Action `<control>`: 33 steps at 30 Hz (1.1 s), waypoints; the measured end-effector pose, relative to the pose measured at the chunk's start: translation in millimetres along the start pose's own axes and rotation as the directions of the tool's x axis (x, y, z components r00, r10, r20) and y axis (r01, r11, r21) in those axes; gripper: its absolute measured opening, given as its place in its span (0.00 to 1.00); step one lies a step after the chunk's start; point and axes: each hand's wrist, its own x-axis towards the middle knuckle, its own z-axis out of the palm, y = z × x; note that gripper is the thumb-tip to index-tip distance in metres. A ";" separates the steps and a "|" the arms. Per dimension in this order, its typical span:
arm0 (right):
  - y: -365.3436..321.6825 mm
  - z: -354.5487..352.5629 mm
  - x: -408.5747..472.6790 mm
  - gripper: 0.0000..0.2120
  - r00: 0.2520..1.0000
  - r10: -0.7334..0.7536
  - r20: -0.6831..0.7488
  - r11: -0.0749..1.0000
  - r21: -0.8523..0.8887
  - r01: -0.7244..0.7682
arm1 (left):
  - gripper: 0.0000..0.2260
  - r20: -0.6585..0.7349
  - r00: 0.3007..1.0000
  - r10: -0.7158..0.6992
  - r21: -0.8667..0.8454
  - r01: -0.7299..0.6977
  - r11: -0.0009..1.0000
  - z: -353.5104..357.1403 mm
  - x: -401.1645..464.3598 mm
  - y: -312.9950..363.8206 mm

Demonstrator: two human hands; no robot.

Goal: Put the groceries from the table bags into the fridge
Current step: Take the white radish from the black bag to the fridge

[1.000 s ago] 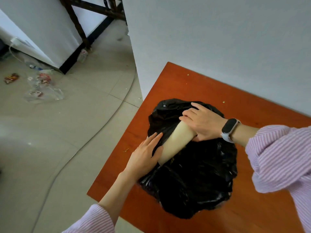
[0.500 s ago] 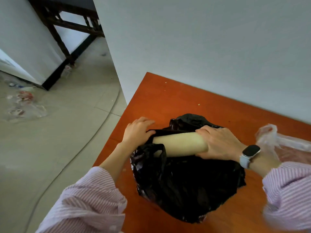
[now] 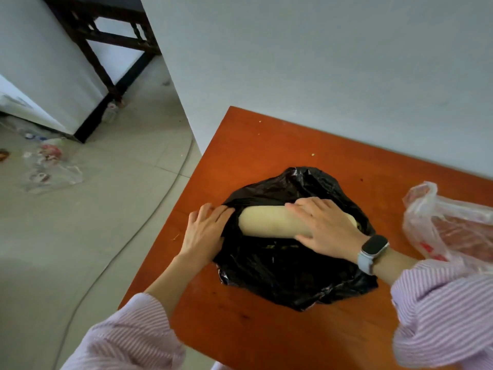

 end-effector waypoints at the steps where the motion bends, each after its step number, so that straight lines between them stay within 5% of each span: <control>1: -6.4 -0.7 5.5 0.32 0.999 -0.035 -0.012 0.999 0.004 0.035 | 0.27 0.018 1.000 -0.024 -0.085 0.026 0.996 -1.0 4.5 -6.1; 3: -17.3 1.8 16.8 0.31 0.999 -0.053 0.010 0.999 0.007 0.053 | 0.23 0.049 0.995 -0.090 -0.230 0.098 0.968 8.0 6.7 -19.9; 6: -26.7 9.5 31.2 0.36 0.999 -0.011 0.030 1.000 0.006 0.011 | 0.19 -0.047 0.990 -0.132 -0.205 0.120 0.971 19.2 6.6 -28.1; 8: -30.9 14.1 38.5 0.38 0.999 0.011 0.039 1.000 -0.008 -0.011 | 0.19 0.007 0.986 -0.167 -0.187 0.165 0.968 18.3 10.6 -22.2; 11: -33.3 20.9 46.6 0.40 0.998 0.041 0.055 0.998 -0.038 -0.039 | 0.19 -0.035 0.934 -0.355 -0.341 0.323 0.883 3.0 9.1 -9.4; 13: -33.0 22.0 50.2 0.41 0.996 0.064 0.062 0.997 -0.042 -0.062 | 0.18 -0.321 0.893 -0.316 -0.339 0.203 0.919 -7.4 0.3 6.3; 15: -31.4 22.1 52.6 0.43 0.996 0.068 0.060 0.997 -0.048 -0.065 | 0.16 -0.472 0.879 -0.064 -0.247 -0.063 0.967 -2.4 -6.3 24.6; 18: -29.6 23.7 53.4 0.43 0.997 0.063 0.052 0.997 -0.043 -0.060 | 0.19 -0.324 0.931 0.168 -0.142 -0.223 0.964 19.0 -9.0 34.9; 23: -30.5 26.8 52.0 0.45 0.995 0.089 0.039 0.994 -0.064 -0.086 | 0.30 -0.150 0.988 0.040 -0.209 -0.071 0.975 40.2 -9.0 -4.8; 29: -30.1 25.1 53.1 0.38 0.991 0.132 0.014 0.989 0.065 -0.133 | 0.26 -0.029 0.985 -0.172 -0.367 0.150 0.918 38.7 -0.4 -24.3; 33: -15.7 3.7 40.5 0.38 0.973 0.228 -0.032 0.913 0.353 -0.202 | 0.28 0.006 0.966 -0.257 -0.459 0.231 0.858 32.8 3.1 -18.5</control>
